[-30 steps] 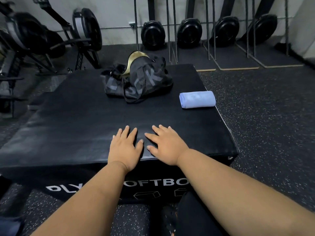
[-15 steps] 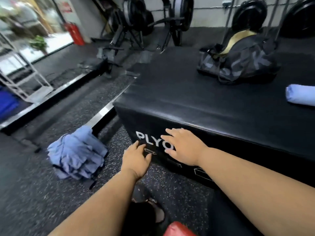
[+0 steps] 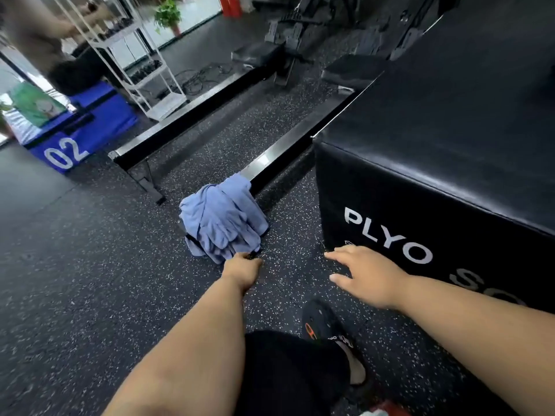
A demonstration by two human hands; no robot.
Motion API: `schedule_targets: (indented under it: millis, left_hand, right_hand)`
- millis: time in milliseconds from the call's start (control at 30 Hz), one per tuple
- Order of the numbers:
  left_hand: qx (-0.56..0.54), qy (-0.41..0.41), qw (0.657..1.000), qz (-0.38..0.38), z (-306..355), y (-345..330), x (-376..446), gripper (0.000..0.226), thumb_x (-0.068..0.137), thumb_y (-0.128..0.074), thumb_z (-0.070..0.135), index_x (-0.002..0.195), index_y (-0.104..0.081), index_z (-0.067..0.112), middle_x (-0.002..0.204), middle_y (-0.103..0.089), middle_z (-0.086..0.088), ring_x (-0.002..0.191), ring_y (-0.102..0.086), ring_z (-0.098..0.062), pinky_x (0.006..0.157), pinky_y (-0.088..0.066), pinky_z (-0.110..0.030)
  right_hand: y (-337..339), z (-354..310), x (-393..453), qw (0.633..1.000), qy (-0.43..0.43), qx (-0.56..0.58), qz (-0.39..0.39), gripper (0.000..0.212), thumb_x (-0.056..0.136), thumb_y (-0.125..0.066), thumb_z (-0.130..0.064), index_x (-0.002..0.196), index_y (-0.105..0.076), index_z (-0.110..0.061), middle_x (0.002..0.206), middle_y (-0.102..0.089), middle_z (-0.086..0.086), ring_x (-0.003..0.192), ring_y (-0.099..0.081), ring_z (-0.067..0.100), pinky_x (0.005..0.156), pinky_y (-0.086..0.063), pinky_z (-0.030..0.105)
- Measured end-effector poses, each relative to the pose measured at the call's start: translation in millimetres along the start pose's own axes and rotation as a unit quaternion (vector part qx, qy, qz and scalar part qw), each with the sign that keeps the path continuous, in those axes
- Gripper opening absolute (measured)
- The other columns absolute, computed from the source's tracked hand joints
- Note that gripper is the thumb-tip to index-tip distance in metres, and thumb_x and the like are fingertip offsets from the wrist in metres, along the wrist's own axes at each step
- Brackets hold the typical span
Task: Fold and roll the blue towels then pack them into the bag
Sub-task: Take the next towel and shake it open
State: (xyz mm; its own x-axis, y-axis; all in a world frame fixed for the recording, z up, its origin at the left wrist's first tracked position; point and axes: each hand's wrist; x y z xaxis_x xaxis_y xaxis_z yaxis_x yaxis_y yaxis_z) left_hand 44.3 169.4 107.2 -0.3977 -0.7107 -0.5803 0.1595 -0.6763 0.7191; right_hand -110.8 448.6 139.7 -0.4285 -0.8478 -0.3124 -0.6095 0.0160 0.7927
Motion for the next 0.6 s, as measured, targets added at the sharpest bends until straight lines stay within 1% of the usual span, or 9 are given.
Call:
schedule_targets:
  millis: [100, 167, 233, 267, 367, 433, 533, 567, 600]
  left_hand:
    - [0.040, 0.007, 0.999, 0.005, -13, 6, 40, 0.055, 0.090, -0.067, 0.039, 0.141, -0.061, 0.019, 0.146, -0.060, -0.015, 0.132, -0.058, -0.037, 0.111, -0.049, -0.043]
    - [0.099, -0.008, 0.995, 0.000, -20, 9, 62, 0.047, 0.099, -0.058, 0.036, 0.143, -0.060, 0.022, 0.153, -0.052, -0.014, 0.139, -0.048, -0.038, 0.113, -0.045, -0.040]
    - [0.072, 0.000, 0.997, 0.010, -18, 15, 73, 0.047, 0.099, -0.056, 0.036, 0.143, -0.060, 0.018, 0.151, -0.052, -0.014, 0.135, -0.049, -0.035, 0.105, -0.046, -0.035]
    - [0.049, 0.012, 0.998, 0.023, -19, 16, 82, 0.048, 0.098, -0.058, 0.036, 0.140, -0.061, 0.015, 0.147, -0.055, -0.014, 0.131, -0.052, -0.033, 0.101, -0.047, -0.033]
    - [0.042, 0.014, 0.999, 0.025, -24, 17, 117, 0.056, 0.089, -0.058, 0.041, 0.139, -0.064, 0.016, 0.148, -0.056, -0.009, 0.134, -0.053, -0.030, 0.104, -0.043, -0.026]
    - [0.056, 0.019, 0.998, 0.029, -27, 15, 140, 0.049, 0.090, -0.061, 0.032, 0.136, -0.066, 0.016, 0.148, -0.057, -0.011, 0.131, -0.057, -0.030, 0.099, -0.047, -0.028]
    - [0.025, 0.031, 0.998, 0.041, -26, 16, 169, 0.036, 0.090, -0.057, 0.032, 0.122, -0.071, 0.024, 0.153, -0.053, -0.010, 0.136, -0.053, -0.029, 0.098, -0.042, -0.024]
    - [-0.022, 0.060, 0.997, 0.040, -24, 16, 177, 0.034, 0.087, -0.057, 0.036, 0.118, -0.068, 0.028, 0.152, -0.055, -0.010, 0.137, -0.054, -0.029, 0.101, -0.043, -0.025]
    - [-0.030, 0.056, 0.997, 0.041, -23, 15, 189, 0.039, 0.086, -0.061, 0.036, 0.123, -0.065, 0.028, 0.150, -0.057, -0.010, 0.136, -0.055, -0.031, 0.106, -0.046, -0.030]
  right_hand:
    - [-8, 4, 25, 1.000, -0.010, 0.029, -0.008, 0.056, 0.104, -0.052, -0.054, 0.157, -0.042, -0.039, 0.154, -0.047, -0.017, 0.128, -0.049, 0.002, 0.114, -0.041, 0.031]
    - [-14, 6, 41, 0.999, -0.015, 0.043, -0.015, 0.054, 0.104, -0.053, -0.052, 0.156, -0.044, -0.039, 0.144, -0.050, -0.020, 0.107, -0.051, -0.006, 0.102, -0.043, 0.024]
    - [-21, 7, 55, 0.998, -0.017, 0.056, -0.020, 0.053, 0.104, -0.054, -0.050, 0.155, -0.045, -0.039, 0.139, -0.051, -0.021, 0.094, -0.049, -0.010, 0.094, -0.040, 0.020]
    - [-24, 7, 61, 0.998, -0.018, 0.063, -0.021, 0.052, 0.104, -0.054, -0.049, 0.155, -0.045, -0.039, 0.140, -0.051, -0.021, 0.094, -0.050, -0.010, 0.094, -0.039, 0.019]
    - [-31, 8, 79, 0.997, -0.011, 0.067, -0.023, 0.050, 0.105, -0.054, -0.049, 0.153, -0.046, -0.041, 0.144, -0.050, -0.020, 0.111, -0.048, -0.006, 0.099, -0.037, 0.019]
    - [-34, 9, 88, 0.997, -0.007, 0.065, -0.030, 0.049, 0.105, -0.053, -0.048, 0.153, -0.047, -0.041, 0.144, -0.049, -0.021, 0.114, -0.045, -0.005, 0.099, -0.034, 0.018]
    - [-36, 12, 98, 0.997, -0.011, 0.071, -0.042, 0.048, 0.105, -0.052, -0.050, 0.152, -0.048, -0.041, 0.145, -0.048, -0.023, 0.103, -0.046, -0.011, 0.098, -0.035, 0.018]
    - [-37, 13, 100, 0.996, -0.016, 0.077, -0.043, 0.047, 0.105, -0.051, -0.051, 0.152, -0.049, -0.041, 0.145, -0.048, -0.023, 0.098, -0.047, -0.013, 0.098, -0.037, 0.018]
    - [-38, 15, 103, 0.995, -0.021, 0.082, -0.042, 0.047, 0.106, -0.050, -0.051, 0.151, -0.049, -0.041, 0.145, -0.049, -0.023, 0.098, -0.048, -0.013, 0.100, -0.039, 0.020]
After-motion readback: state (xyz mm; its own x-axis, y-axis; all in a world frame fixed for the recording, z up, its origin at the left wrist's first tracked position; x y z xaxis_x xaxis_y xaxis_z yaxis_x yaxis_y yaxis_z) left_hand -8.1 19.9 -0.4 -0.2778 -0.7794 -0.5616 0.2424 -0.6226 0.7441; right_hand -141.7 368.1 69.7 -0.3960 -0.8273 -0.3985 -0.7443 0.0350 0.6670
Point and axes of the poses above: each hand's wrist, its own x-axis towards the middle knuckle, its own y-axis out of the back of the hand, z = x × y
